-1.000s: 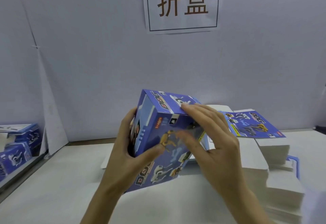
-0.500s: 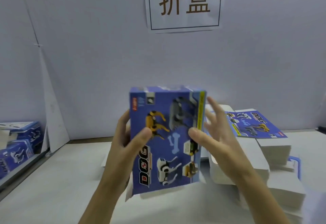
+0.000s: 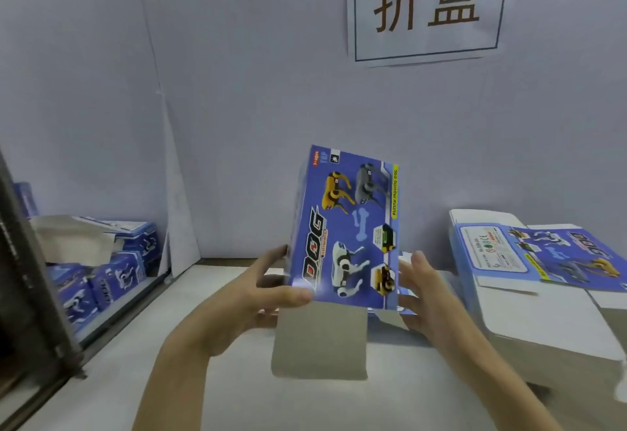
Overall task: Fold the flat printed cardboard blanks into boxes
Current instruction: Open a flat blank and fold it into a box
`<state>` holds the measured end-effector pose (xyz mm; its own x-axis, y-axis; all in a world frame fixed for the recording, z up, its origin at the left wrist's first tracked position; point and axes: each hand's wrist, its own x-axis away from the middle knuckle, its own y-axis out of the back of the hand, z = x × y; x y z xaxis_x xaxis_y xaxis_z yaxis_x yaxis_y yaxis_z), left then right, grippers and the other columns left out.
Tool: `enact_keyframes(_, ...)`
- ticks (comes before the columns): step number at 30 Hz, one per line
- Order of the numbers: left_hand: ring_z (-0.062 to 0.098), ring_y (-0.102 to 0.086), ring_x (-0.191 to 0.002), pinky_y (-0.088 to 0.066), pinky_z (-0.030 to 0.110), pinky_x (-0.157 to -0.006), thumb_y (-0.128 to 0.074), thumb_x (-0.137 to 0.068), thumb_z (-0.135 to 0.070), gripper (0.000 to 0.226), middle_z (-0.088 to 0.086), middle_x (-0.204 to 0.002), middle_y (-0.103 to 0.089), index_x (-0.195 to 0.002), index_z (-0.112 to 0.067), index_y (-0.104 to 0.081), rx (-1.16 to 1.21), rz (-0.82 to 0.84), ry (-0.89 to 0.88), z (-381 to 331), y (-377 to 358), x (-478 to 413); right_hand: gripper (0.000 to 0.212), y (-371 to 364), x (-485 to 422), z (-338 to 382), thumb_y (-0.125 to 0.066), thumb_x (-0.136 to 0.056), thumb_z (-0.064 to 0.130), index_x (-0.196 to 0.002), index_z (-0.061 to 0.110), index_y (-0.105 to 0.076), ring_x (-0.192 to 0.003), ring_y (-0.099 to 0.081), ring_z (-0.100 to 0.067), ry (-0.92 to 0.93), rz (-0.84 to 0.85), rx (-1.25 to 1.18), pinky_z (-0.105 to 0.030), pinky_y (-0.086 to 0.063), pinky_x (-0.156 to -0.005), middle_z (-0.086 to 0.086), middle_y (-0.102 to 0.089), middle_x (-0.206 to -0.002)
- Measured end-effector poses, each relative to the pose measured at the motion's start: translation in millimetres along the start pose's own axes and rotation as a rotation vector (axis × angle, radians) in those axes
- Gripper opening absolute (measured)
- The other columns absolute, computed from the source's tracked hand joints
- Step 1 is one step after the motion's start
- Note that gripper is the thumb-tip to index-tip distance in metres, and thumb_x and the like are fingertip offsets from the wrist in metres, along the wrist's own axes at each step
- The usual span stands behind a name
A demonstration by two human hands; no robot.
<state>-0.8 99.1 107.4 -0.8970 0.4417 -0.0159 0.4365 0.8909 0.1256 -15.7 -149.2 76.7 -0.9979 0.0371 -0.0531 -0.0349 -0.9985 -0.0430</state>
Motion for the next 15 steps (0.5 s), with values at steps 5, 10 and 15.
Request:
enact_keyframes(5,0.016,-0.069,-0.096,-0.057,0.041,-0.084,-0.089,-0.049,-0.042,0.079,0.001,-0.111,-0.072,-0.120,-0.020,-0.063,0.337,-0.471,-0.122,-3.8,68.7,-2.6,0.028,-2.0,-19.1,-19.2,-0.043,-0.099,0.043,-0.115,0.026,-0.058,-0.101,-0.062,-0.025,-0.016,-0.079,0.185,-0.046,-0.049,-0.091,-0.003,-0.060,-0.120)
enact_keyframes(10,0.018,-0.040,-0.125,-0.036,0.035,-0.101,-0.054,-0.096,-0.041,0.049,0.002,-0.133,-0.041,-0.140,-0.026,-0.040,0.506,-0.832,-0.325,-17.5,103.0,-34.6,0.050,-0.5,-59.1,-48.5,-0.051,-0.099,0.031,-0.145,0.017,-0.037,-0.125,-0.047,-0.025,0.074,-0.088,1.033,-0.031,-0.038,-0.097,-0.006,-0.046,-0.146)
enact_keyframes(15,0.003,-0.061,-0.098,-0.042,0.011,-0.085,-0.061,-0.093,-0.013,0.035,0.000,-0.118,-0.061,-0.128,-0.012,-0.057,-0.089,-0.570,-0.195,31.5,36.3,-65.9,0.033,-2.0,-69.7,-71.9,-0.039,-0.100,0.032,-0.131,0.022,-0.039,-0.134,-0.036,-0.017,0.143,0.104,1.434,-0.028,-0.028,-0.110,-0.001,-0.035,-0.151)
